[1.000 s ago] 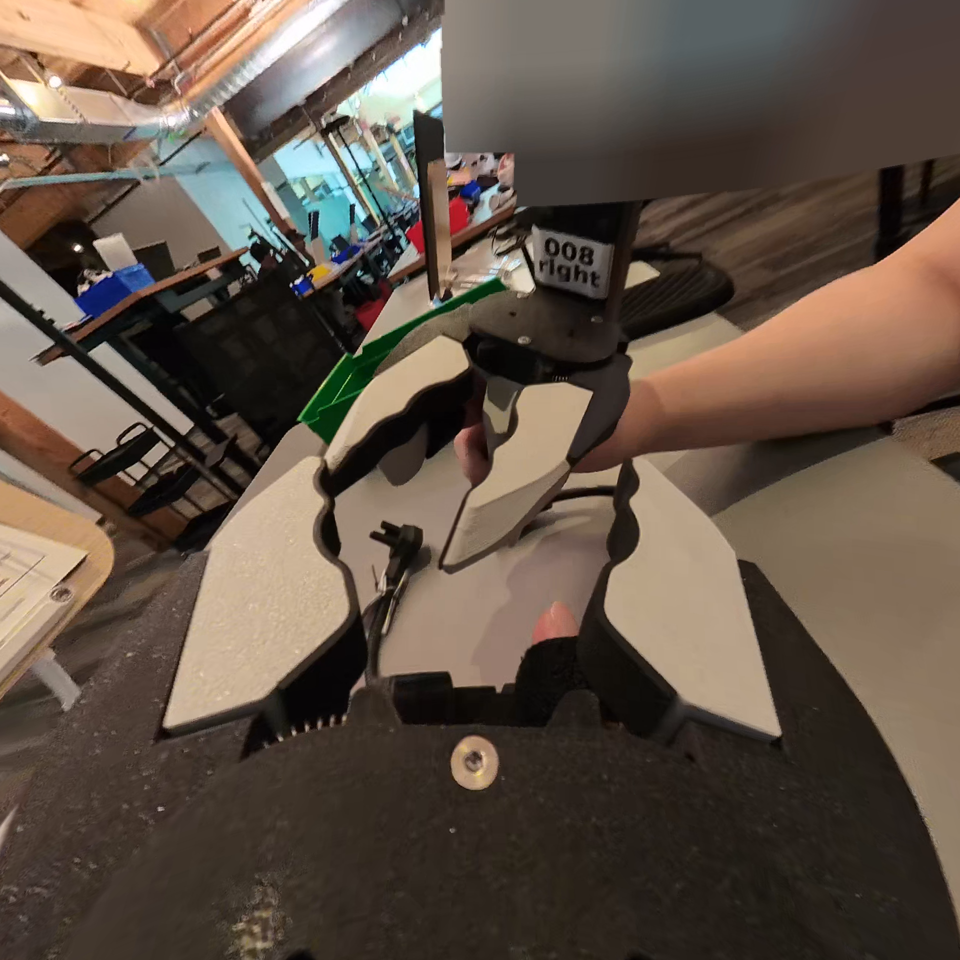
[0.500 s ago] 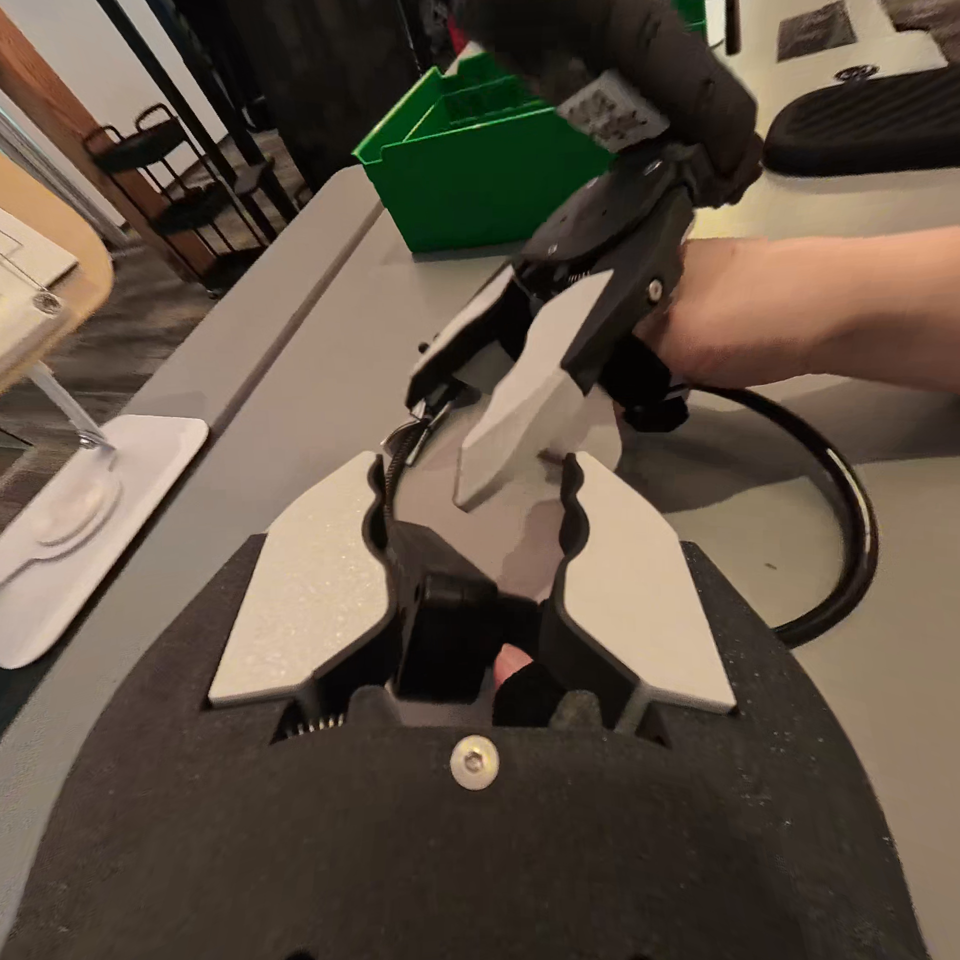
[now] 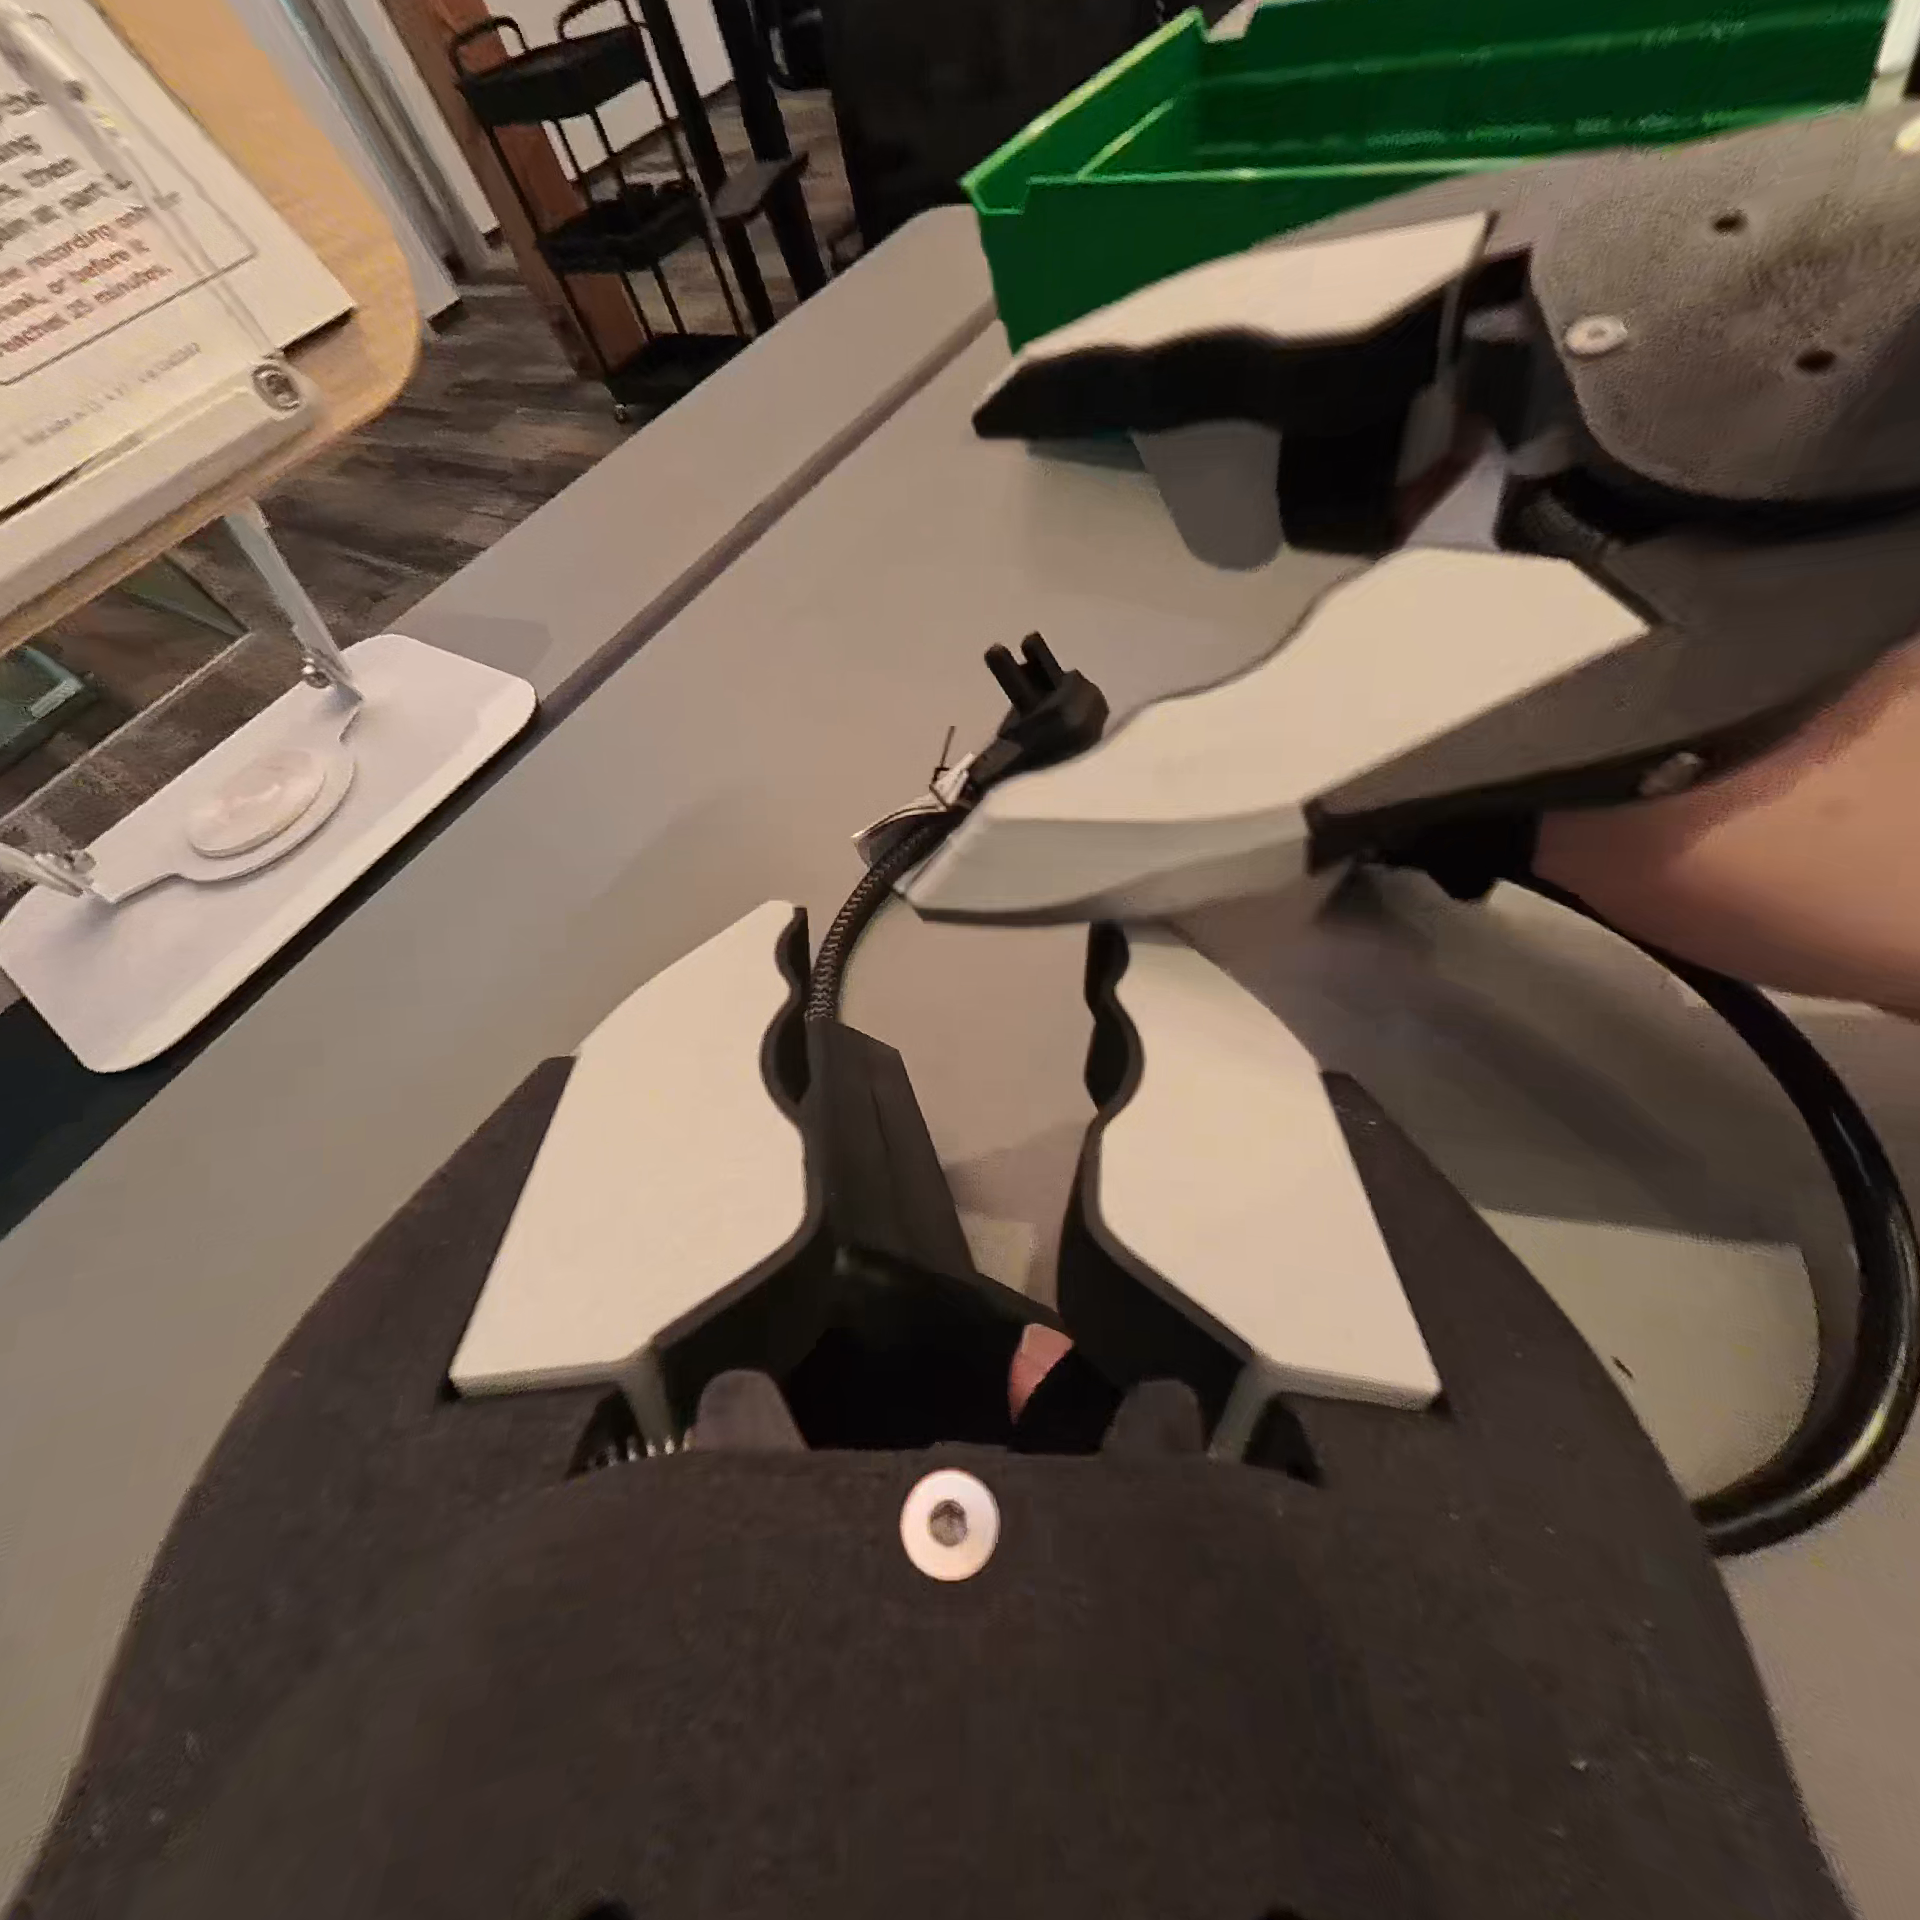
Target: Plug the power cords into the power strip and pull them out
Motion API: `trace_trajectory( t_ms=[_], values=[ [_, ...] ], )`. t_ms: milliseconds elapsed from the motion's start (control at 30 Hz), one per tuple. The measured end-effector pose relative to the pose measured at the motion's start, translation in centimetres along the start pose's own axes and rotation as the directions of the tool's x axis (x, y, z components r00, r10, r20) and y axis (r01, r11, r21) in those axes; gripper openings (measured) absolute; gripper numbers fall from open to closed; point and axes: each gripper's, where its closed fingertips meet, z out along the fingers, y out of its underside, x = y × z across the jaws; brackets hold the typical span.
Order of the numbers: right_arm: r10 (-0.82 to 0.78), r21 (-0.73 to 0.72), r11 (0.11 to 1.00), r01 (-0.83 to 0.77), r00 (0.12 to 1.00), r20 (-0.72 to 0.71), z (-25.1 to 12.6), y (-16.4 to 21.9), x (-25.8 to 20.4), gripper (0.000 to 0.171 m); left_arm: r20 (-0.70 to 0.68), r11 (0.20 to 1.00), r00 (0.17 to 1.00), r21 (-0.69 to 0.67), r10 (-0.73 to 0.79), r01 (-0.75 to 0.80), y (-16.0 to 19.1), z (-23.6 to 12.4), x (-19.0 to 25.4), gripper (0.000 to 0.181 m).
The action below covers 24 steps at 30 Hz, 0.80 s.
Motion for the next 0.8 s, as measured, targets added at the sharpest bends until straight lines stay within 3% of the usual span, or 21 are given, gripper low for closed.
trace_trajectory(
  t_ms=[67, 133, 300, 433, 633, 800],
  values=[
    [-0.005, 0.000, 1.000, 0.005, 0.998, -0.062, -0.3, 0.0, 1.2, 0.118, -0.053, 1.000, 0.999, 0.008, 0.011, -0.010, -0.5, -0.1, 1.0, 0.065],
    [-0.006, -0.006, 1.000, 0.006, 0.997, -0.079, -0.4, 0.0, 1.7, 0.121, -0.185, 0.992, 0.982, 0.115, -0.031, 0.053, -2.7, -0.8, 3.1, 0.095],
    [-0.010, 0.002, 1.000, 0.010, 1.000, 0.006, 0.0, -0.1, -0.3, 0.125, -0.252, 0.986, 0.967, 0.167, 0.019, 0.024, -3.2, -1.9, 3.9, 0.094],
    [0.022, -0.005, 1.000, -0.021, 0.979, 0.203, 0.6, -0.1, -3.6, 0.128, -0.353, 0.985, 0.935, 0.168, 0.031, 0.030, -2.9, -2.6, 4.4, 0.098],
    [0.334, -0.310, 0.928, -0.207, 0.832, 0.443, 1.5, 4.5, -8.2, 0.138, -0.340, 0.994, 0.937, 0.094, 0.085, -0.056, -1.7, -2.6, 4.1, 0.086],
    [0.377, -0.337, 0.914, -0.227, 0.782, 0.496, 1.2, 4.5, -9.2, 0.138, -0.367, 0.996, 0.927, 0.076, 0.080, -0.055, -1.6, -3.0, 4.5, 0.078]
  ],
)
